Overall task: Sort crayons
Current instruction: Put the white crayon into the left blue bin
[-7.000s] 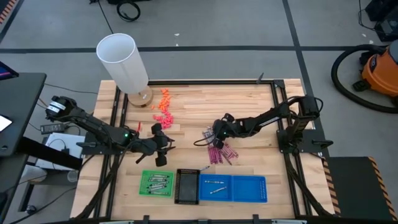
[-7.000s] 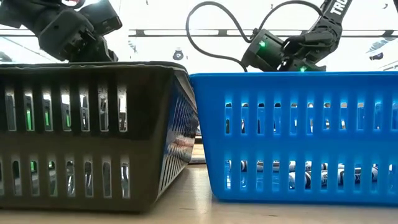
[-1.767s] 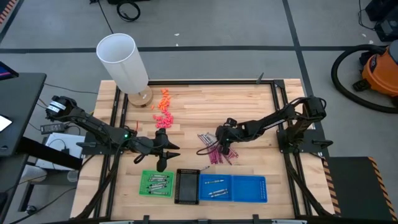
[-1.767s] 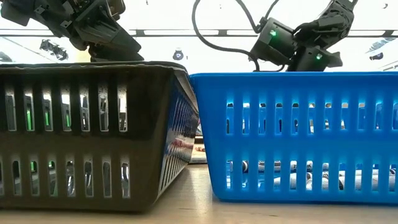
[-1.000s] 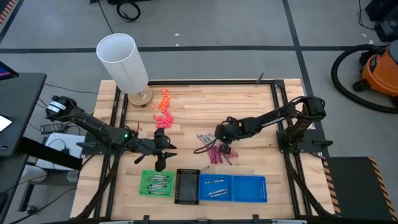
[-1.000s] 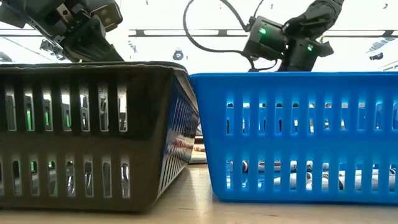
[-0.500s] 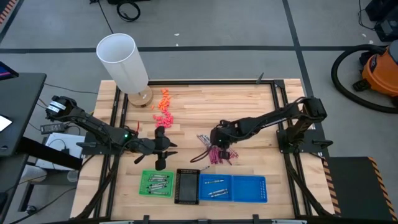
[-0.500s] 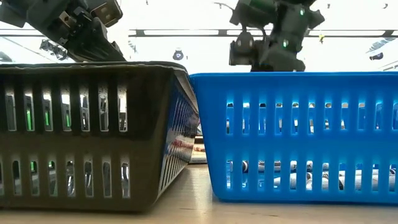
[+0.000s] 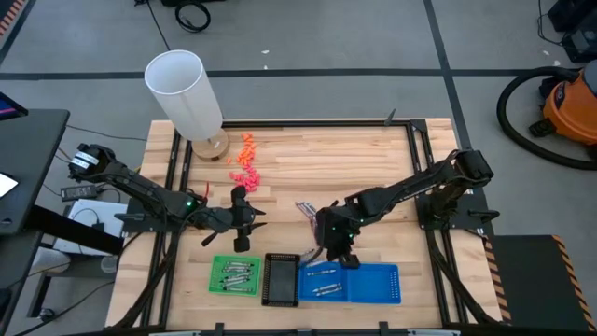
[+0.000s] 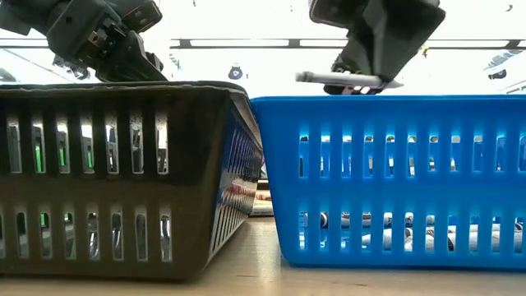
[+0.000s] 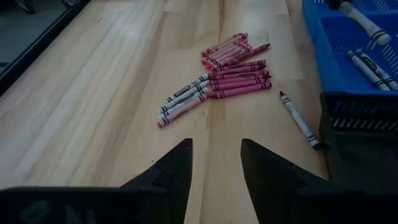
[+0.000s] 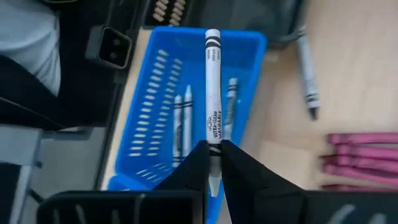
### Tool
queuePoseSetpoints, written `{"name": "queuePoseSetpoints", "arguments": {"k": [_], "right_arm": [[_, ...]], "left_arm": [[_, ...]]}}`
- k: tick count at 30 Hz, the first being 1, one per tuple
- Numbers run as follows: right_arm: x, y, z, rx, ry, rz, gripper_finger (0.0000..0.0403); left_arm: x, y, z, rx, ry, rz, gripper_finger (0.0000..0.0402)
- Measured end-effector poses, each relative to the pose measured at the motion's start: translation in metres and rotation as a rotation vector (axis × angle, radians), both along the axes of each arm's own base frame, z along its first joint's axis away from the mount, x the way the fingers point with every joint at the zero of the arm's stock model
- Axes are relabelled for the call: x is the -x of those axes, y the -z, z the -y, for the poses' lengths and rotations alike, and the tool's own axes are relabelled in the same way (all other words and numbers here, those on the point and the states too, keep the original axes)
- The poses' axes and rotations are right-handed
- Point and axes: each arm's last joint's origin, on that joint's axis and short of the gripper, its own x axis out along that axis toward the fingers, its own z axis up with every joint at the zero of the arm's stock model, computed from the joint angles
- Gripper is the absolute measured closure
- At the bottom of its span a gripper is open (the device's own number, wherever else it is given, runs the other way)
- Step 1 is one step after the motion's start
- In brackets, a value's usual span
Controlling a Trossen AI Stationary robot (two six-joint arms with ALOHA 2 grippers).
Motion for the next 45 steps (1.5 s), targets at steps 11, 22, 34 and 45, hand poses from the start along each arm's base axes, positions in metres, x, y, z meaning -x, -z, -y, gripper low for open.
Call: {"name": "queuePoseSetpoints", "arguments": {"k": [11, 22, 34, 45], "right_arm": [[0.008, 0.009, -0.014, -0.035, 0.034, -0.051, 0.0362], [0.007, 0.008, -0.015, -0.050, 0.060, -0.054, 0.0347], [0.004, 0.008, -0.007, -0.029, 0.106, -0.049, 0.0299], [-0.008, 0.010, 0.034, 0.269, 0.306, 0.067, 0.0299]], "left_arm": [[-0.001, -0.002, 0.000, -0.034, -0.005, 0.018, 0.0256], [-0.001, -0.003, 0.000, -0.045, 0.002, 0.025, 0.0256], [-0.001, -0.003, 0.000, -0.045, 0.001, 0.025, 0.0256], [-0.001, -0.003, 0.000, -0.033, -0.005, 0.027, 0.0256]]}}
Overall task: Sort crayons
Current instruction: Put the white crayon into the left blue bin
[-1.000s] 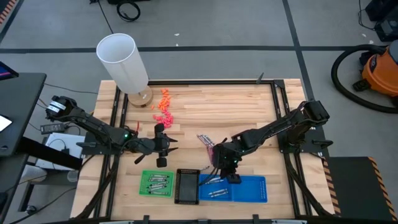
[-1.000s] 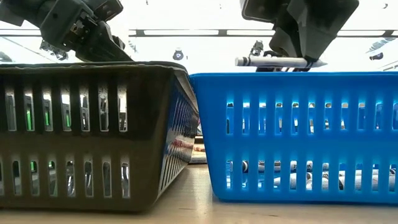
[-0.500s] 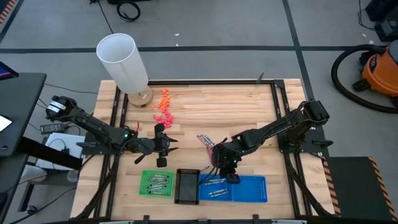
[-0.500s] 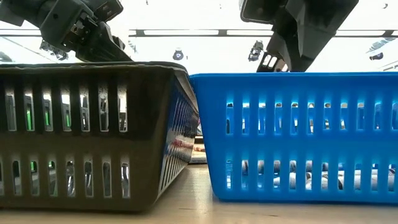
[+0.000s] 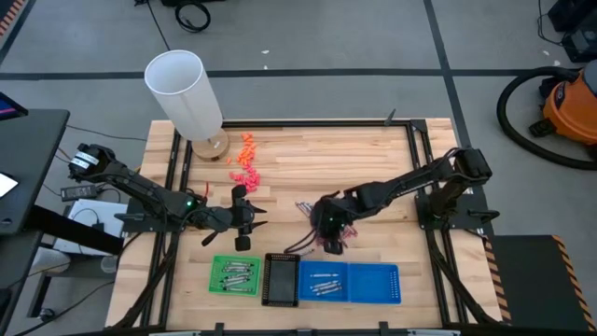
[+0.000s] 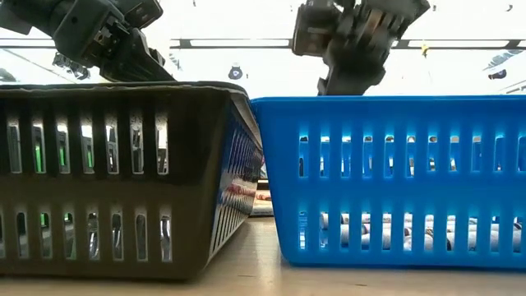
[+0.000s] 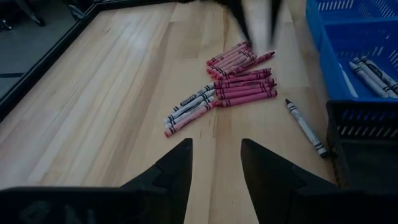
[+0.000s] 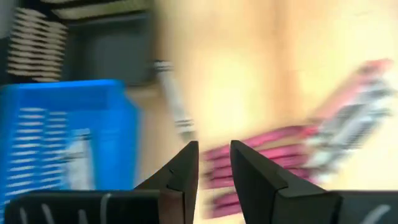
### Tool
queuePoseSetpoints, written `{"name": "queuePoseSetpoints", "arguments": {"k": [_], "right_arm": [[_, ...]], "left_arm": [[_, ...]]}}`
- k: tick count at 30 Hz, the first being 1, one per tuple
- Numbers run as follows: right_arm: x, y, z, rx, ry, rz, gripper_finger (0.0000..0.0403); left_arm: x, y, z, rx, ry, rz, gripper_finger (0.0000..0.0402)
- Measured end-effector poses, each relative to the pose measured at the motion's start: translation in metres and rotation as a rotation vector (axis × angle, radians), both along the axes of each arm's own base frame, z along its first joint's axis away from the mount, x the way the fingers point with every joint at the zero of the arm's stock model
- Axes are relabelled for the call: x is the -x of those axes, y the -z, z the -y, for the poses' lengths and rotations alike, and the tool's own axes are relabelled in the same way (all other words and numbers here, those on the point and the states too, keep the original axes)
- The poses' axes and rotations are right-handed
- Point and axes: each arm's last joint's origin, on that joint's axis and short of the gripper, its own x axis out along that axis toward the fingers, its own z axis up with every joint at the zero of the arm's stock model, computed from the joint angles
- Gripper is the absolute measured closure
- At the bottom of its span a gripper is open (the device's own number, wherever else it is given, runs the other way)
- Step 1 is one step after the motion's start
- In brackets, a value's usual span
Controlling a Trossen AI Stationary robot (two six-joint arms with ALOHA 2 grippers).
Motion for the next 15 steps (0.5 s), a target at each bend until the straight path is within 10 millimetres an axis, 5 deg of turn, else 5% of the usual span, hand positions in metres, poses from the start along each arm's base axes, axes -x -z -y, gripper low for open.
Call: {"name": "queuePoseSetpoints", "arguments": {"k": [15], "right_arm": [[0.009, 0.036, 0.037, 0.206, 0.144, 0.064, 0.0277]], "left_arm": [[-0.001, -0.002, 0.002, -0.051, 0.071, 0.008, 0.0256]]}}
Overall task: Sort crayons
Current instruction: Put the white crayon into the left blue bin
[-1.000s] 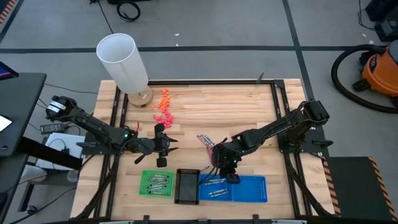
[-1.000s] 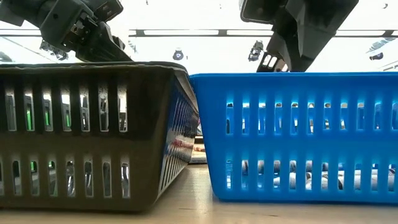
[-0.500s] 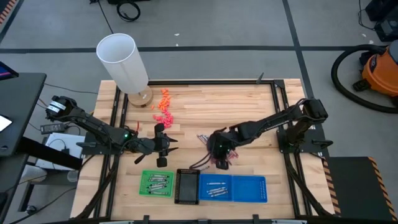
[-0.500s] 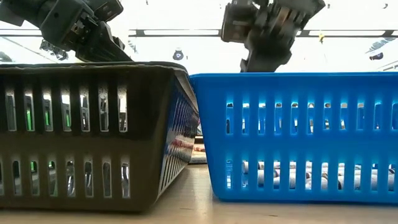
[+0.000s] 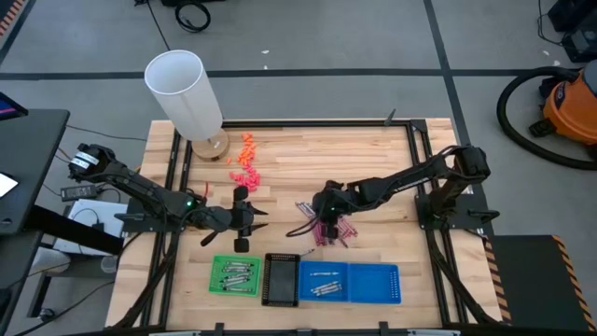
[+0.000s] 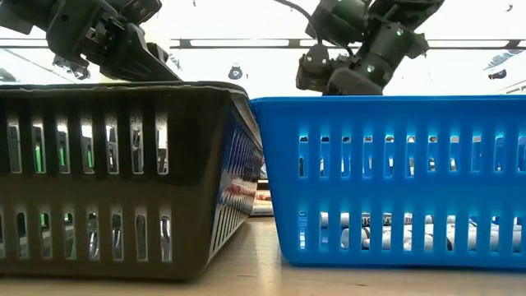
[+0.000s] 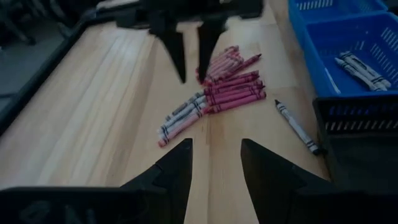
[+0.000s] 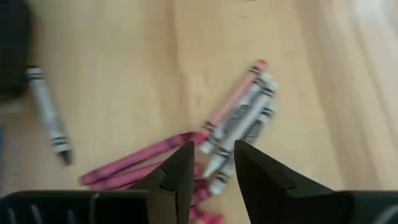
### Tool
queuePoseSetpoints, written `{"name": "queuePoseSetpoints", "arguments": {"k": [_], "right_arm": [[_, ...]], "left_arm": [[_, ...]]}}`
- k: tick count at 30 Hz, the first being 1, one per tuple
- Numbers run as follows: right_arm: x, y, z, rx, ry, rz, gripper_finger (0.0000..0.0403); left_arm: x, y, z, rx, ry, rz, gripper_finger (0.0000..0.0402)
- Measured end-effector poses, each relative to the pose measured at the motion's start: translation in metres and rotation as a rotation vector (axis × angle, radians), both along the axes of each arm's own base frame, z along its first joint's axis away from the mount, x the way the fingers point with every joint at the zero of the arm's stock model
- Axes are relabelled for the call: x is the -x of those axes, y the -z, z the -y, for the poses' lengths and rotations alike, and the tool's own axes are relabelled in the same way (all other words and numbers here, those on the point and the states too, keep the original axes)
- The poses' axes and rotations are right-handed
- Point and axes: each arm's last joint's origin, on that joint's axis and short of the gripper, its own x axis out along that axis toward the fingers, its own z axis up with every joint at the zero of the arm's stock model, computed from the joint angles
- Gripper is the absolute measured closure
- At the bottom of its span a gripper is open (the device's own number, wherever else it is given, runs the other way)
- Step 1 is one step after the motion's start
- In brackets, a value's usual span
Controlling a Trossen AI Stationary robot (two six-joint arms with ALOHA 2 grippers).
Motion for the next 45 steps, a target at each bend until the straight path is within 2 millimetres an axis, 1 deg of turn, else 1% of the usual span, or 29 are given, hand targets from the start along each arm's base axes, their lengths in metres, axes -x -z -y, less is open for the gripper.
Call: {"name": "queuePoseSetpoints", "arguments": {"k": [6, 9, 13, 18, 21, 28, 34, 38, 42, 45], "right_arm": [[0.003, 0.012, 0.003, 0.086, 0.037, 0.060, 0.0265], [0.007, 0.021, 0.007, 0.121, 0.050, 0.078, 0.0257], [0.011, 0.028, 0.012, 0.115, 0.070, 0.132, 0.0248], [0.015, 0.041, 0.012, 0.113, 0.070, 0.164, 0.0244], [0.014, 0.045, 0.012, 0.122, 0.078, 0.161, 0.0244], [0.010, 0.054, 0.017, 0.133, 0.092, 0.162, 0.0245], [0.010, 0.060, 0.021, 0.115, 0.103, 0.145, 0.0245], [0.011, 0.060, 0.025, 0.109, 0.111, 0.124, 0.0245], [0.011, 0.060, 0.030, 0.065, 0.123, 0.118, 0.0245], [0.012, 0.061, 0.034, 0.043, 0.134, 0.107, 0.0256]], "left_arm": [[-0.003, -0.006, 0.000, -0.076, 0.041, 0.050, 0.0256], [-0.006, -0.009, -0.004, -0.071, 0.022, 0.080, 0.0256], [-0.008, -0.009, -0.010, -0.047, -0.015, 0.085, 0.0256], [-0.009, -0.009, -0.014, -0.027, -0.040, 0.092, 0.0256], [-0.010, -0.012, -0.013, -0.017, -0.040, 0.120, 0.0256], [-0.011, -0.017, -0.013, 0.000, -0.042, 0.172, 0.0256], [-0.011, -0.016, -0.013, -0.004, -0.041, 0.162, 0.0256], [-0.011, -0.015, -0.013, -0.005, -0.040, 0.155, 0.0256], [-0.010, -0.014, -0.012, -0.008, -0.038, 0.147, 0.0256], [-0.010, -0.014, -0.012, -0.003, -0.040, 0.145, 0.0256]]}}
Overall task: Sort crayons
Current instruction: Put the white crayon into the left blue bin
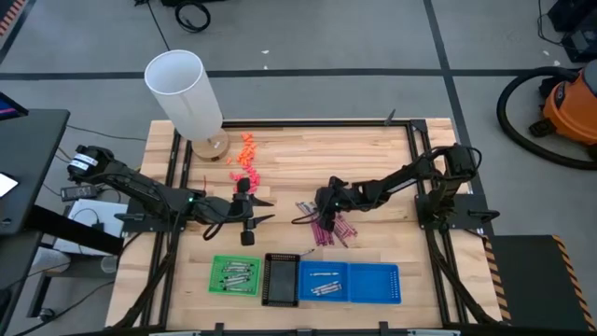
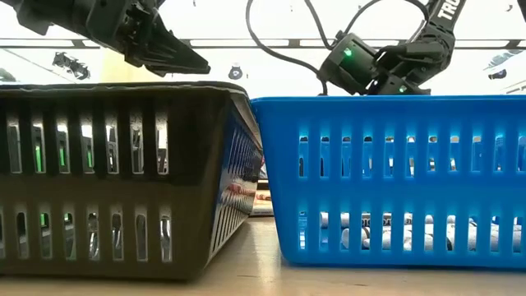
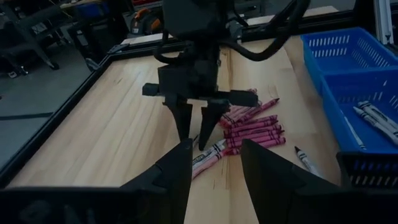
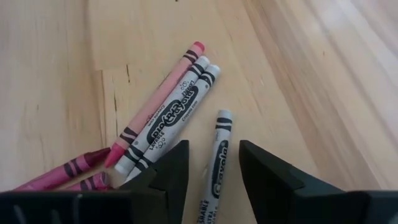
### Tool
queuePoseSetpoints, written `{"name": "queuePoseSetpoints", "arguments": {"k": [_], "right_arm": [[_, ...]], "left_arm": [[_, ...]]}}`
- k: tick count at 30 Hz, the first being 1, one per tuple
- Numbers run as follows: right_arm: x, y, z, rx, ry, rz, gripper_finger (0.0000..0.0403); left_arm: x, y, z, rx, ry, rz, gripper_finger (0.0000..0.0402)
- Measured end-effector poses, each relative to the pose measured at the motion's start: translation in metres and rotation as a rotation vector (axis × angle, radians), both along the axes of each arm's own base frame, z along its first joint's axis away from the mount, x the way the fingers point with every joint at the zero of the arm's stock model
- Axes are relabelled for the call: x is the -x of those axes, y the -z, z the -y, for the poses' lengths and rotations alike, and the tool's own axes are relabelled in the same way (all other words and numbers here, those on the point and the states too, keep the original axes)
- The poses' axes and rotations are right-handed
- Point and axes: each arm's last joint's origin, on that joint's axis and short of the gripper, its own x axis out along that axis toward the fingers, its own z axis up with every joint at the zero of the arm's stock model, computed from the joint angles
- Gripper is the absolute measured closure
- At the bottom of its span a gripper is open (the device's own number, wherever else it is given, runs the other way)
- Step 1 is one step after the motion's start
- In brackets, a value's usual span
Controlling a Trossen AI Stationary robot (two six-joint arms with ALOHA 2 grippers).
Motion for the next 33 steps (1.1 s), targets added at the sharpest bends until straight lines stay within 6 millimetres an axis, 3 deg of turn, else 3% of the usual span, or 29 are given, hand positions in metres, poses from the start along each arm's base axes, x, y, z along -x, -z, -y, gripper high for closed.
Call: {"name": "queuePoseSetpoints", "arguments": {"k": [7, 12, 23, 33], "right_arm": [[0.004, 0.002, 0.007, -0.070, -0.024, -0.050, 0.0329], [0.005, 0.001, 0.011, -0.095, -0.043, -0.052, 0.0378], [0.006, -0.027, 0.012, -0.096, -0.088, -0.083, 0.0360], [-0.018, -0.061, -0.026, -0.349, -0.500, 0.072, 0.0360]], "left_arm": [[0.005, 0.012, 0.005, 0.165, 0.154, -0.138, 0.0256], [0.010, 0.022, 0.003, 0.234, 0.111, -0.245, 0.0256], [0.007, 0.017, 0.003, 0.228, 0.110, -0.184, 0.0256], [0.006, 0.016, 0.002, 0.202, 0.053, -0.164, 0.0256]]}}
